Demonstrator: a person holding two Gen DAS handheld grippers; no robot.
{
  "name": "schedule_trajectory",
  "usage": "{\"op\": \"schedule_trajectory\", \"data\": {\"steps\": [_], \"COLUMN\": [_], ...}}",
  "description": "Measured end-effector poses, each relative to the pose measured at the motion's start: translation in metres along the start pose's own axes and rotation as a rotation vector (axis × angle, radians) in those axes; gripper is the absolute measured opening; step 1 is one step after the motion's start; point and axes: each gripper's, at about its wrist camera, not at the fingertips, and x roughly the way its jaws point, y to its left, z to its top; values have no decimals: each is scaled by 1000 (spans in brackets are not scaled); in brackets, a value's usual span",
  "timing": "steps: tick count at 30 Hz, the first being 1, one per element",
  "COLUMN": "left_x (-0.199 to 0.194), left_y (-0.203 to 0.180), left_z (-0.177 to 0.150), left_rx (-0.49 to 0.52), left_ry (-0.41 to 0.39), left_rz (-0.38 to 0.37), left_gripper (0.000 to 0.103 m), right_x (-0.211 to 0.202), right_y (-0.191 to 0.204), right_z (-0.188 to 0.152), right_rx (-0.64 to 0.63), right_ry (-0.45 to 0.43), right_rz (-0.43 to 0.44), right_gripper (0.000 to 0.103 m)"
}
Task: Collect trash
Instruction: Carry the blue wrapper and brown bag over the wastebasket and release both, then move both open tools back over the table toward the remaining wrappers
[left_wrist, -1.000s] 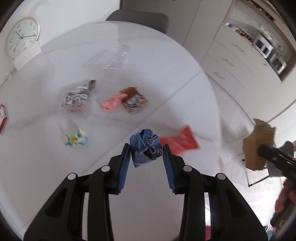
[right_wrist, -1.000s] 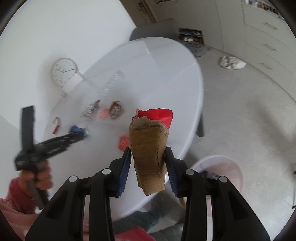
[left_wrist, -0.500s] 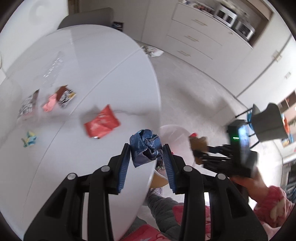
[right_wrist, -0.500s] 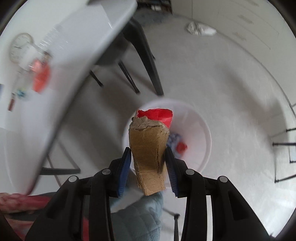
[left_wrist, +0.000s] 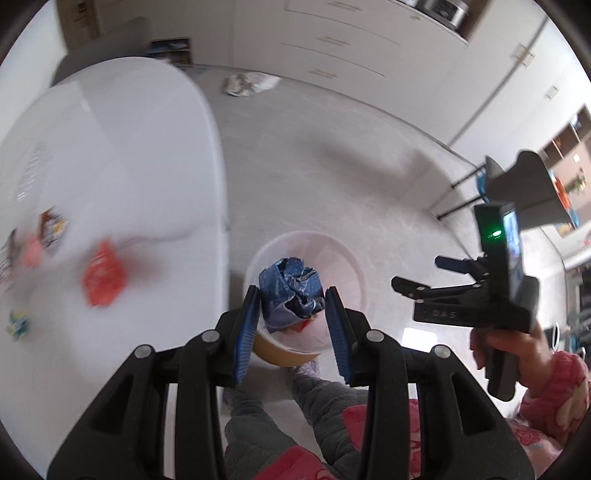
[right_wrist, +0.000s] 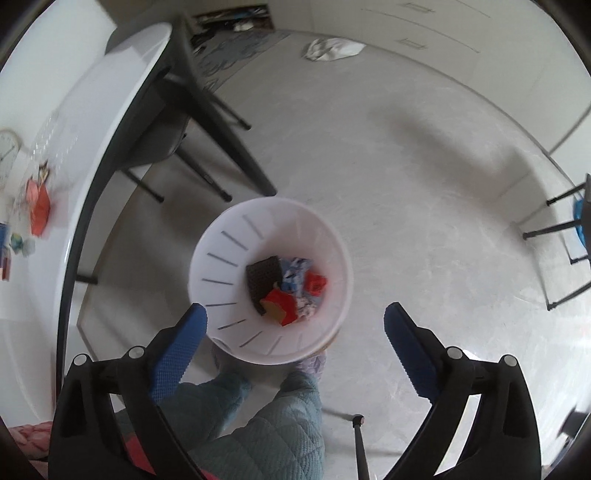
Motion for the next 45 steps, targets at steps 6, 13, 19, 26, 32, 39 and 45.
{"op": "schedule_trajectory", "data": {"steps": [6, 13, 19, 26, 32, 39, 45], "left_x": [49, 76, 69, 58, 45, 0, -51], "left_y": [-31, -52, -55, -54, -46, 1, 82], "left_z": [15, 14, 15, 19, 14, -3, -38], "left_rx": [52, 55, 36, 14, 4, -88, -275], "left_ry": [83, 140, 124, 93, 70, -10, -79], "left_rz": [-27, -11, 5, -4, 21, 110, 211], "left_gripper": [37, 92, 95, 95, 95, 95, 95], "right_x": [-28, -25, -27, -29, -31, -38, -40], "right_y": [-34, -53, -52, -45, -34, 30, 138], "right_z": [-2, -4, -4, -3, 0, 25, 49], "right_rx": [57, 89, 74, 52, 39, -89, -303], "right_ry": [-40, -40, -32, -36, -40, -72, -99], "right_rz": [-12, -25, -19, -17, -2, 68, 159], "right_gripper": [98, 98, 98, 98, 98, 98, 98]}}
